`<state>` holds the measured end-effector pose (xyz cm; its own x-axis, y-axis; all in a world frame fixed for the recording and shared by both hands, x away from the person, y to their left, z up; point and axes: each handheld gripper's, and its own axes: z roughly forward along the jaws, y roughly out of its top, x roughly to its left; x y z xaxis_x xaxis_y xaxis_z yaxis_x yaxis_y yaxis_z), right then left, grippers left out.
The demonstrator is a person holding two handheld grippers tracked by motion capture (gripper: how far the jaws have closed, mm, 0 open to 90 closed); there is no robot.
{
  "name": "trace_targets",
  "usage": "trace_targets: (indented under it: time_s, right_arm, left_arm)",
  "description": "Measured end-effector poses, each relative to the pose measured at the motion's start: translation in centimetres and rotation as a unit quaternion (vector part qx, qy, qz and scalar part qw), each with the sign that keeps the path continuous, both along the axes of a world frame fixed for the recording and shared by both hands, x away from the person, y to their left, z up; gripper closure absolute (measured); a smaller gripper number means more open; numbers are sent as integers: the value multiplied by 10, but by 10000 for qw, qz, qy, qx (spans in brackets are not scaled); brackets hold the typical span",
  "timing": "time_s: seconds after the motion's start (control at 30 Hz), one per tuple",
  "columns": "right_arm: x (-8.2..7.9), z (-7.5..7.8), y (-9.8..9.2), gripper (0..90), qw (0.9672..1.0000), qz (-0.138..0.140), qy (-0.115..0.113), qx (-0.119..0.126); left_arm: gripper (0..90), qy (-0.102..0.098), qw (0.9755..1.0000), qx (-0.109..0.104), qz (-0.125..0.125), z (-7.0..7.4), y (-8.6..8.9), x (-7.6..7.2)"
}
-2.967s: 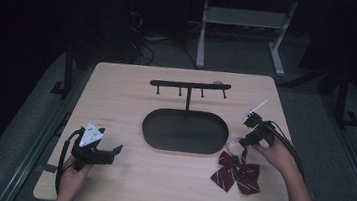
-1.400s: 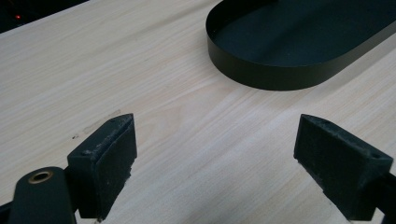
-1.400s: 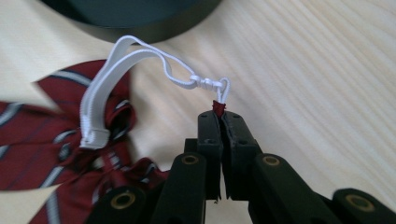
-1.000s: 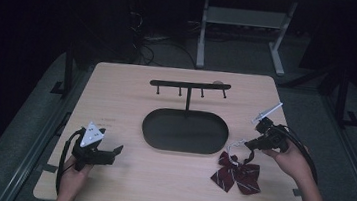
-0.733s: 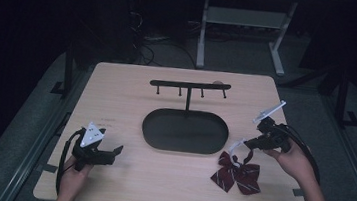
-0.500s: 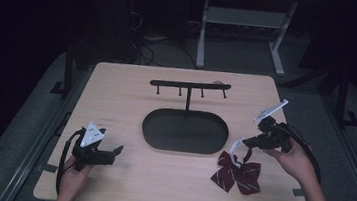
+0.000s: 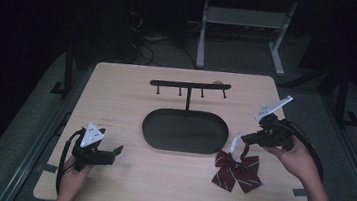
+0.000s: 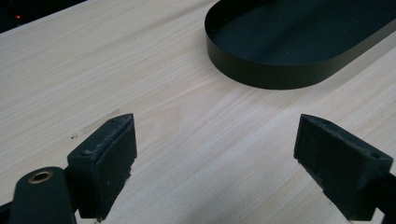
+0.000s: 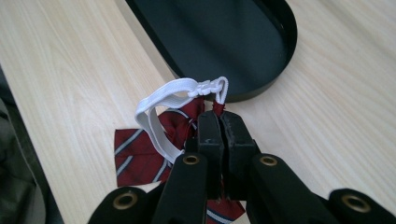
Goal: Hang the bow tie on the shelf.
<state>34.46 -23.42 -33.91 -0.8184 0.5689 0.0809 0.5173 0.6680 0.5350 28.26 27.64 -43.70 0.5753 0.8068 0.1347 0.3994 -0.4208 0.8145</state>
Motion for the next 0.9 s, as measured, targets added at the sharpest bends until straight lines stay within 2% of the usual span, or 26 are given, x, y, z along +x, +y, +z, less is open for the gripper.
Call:
trace_targets:
  time_s: [0.57,0.9]
  right_arm:
    - [-4,35,13,877,9991,153,-387,106]
    - [0,52,21,878,9983,212,-533,31]
  left_arm:
    - [131,-20,10000,1,2,0,0,0]
    - [131,-1,10000,14,1,0,0,0]
